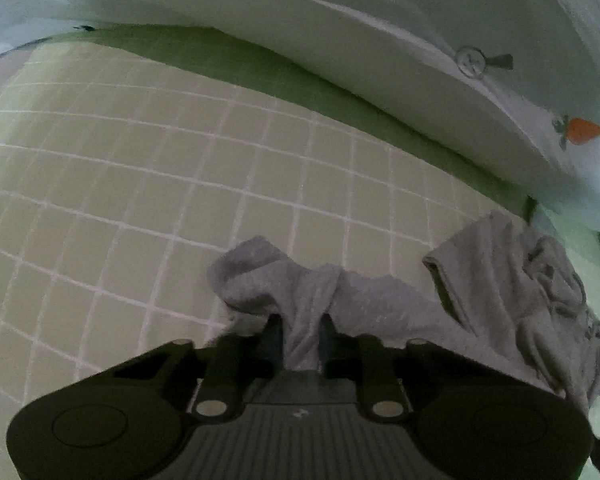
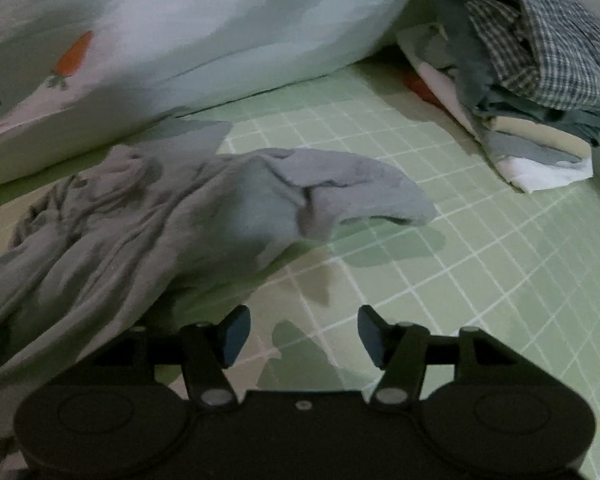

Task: Fold clothes
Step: 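Lift the hoodie with both grippers and pull it out across the mat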

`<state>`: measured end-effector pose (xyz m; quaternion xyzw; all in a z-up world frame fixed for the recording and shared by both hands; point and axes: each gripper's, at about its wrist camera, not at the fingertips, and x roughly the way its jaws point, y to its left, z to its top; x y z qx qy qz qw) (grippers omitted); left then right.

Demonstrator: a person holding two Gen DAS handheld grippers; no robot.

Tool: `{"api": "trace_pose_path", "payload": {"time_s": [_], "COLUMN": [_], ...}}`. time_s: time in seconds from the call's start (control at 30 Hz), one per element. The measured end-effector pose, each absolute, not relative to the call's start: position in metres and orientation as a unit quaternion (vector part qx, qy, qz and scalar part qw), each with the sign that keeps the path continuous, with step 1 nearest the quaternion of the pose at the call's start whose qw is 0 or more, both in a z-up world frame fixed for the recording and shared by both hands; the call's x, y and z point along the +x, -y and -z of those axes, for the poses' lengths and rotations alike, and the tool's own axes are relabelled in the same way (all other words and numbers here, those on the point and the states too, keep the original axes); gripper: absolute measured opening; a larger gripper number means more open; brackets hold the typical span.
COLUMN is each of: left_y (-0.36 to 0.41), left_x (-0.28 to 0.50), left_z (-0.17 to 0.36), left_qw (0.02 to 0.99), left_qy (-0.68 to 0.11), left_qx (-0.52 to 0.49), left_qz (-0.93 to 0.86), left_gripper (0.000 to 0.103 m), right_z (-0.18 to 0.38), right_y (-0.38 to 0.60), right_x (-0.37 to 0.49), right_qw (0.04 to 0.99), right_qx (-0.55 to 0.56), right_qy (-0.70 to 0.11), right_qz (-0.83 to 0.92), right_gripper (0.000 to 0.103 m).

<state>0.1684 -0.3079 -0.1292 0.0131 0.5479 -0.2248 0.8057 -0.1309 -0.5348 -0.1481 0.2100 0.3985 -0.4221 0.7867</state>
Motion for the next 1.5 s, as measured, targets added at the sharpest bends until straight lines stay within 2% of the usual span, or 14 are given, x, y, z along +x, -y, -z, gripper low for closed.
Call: {"api": "trace_pose_path", "payload": {"time_s": [0.13, 0.23, 0.37, 0.53, 0.77, 0.97, 1.0, 1.07, 1.1, 1.13, 1.27, 1.5], "left_y": [0.272, 0.214, 0.131, 0.058, 0.012, 0.011, 0.011, 0.012, 0.015, 0.014, 0.012, 0.031], "left_x": [0.167, 0.168, 0.16, 0.123, 0.076, 0.06, 0.052, 0.047, 0.046, 0.045, 0.043, 0.038], "left_z": [0.105, 0.088, 0.087, 0.097, 0.101, 0.097, 0.098, 0.097, 0.098, 0.098, 0.099, 0.101], "left_qw": [0.838, 0.861, 0.859, 0.85, 0.838, 0.844, 0.844, 0.845, 0.846, 0.846, 0.845, 0.842], "left_qy": [-0.515, -0.495, -0.5, -0.512, -0.531, -0.528, -0.527, -0.526, -0.526, -0.525, -0.524, -0.533], "left_qx": [-0.013, -0.049, -0.103, -0.117, -0.119, -0.097, -0.093, -0.091, -0.092, -0.095, -0.106, -0.084], "left_qz": [0.177, 0.111, 0.035, -0.024, -0.035, -0.011, -0.007, -0.001, -0.001, -0.002, -0.006, 0.011], "left_gripper": [0.016, 0.015, 0.014, 0.014, 0.014, 0.014, 0.014, 0.014, 0.014, 0.014, 0.014, 0.014], "right_z": [0.14, 0.135, 0.133, 0.138, 0.154, 0.169, 0.169, 0.17, 0.171, 0.171, 0.152, 0.108], "right_y": [0.518, 0.504, 0.481, 0.446, 0.388, 0.366, 0.364, 0.359, 0.357, 0.355, 0.361, 0.431], "right_x": [-0.136, -0.139, -0.138, -0.127, -0.092, -0.056, -0.054, -0.05, -0.048, -0.047, -0.065, -0.139], "right_qw": [0.8, 0.81, 0.824, 0.84, 0.862, 0.871, 0.874, 0.879, 0.882, 0.884, 0.896, 0.871], "right_qx": [0.21, 0.209, 0.21, 0.211, 0.221, 0.207, 0.198, 0.182, 0.173, 0.165, 0.141, 0.086], "right_qy": [-0.39, -0.385, -0.381, -0.391, -0.409, -0.415, -0.414, -0.412, -0.411, -0.41, -0.38, -0.318], "right_qz": [0.405, 0.391, 0.364, 0.311, 0.203, 0.162, 0.16, 0.155, 0.152, 0.15, 0.181, 0.364], "right_gripper": [0.061, 0.061, 0.061, 0.061, 0.061, 0.059, 0.056, 0.043, 0.026, 0.002, 0.002, 0.002]}}
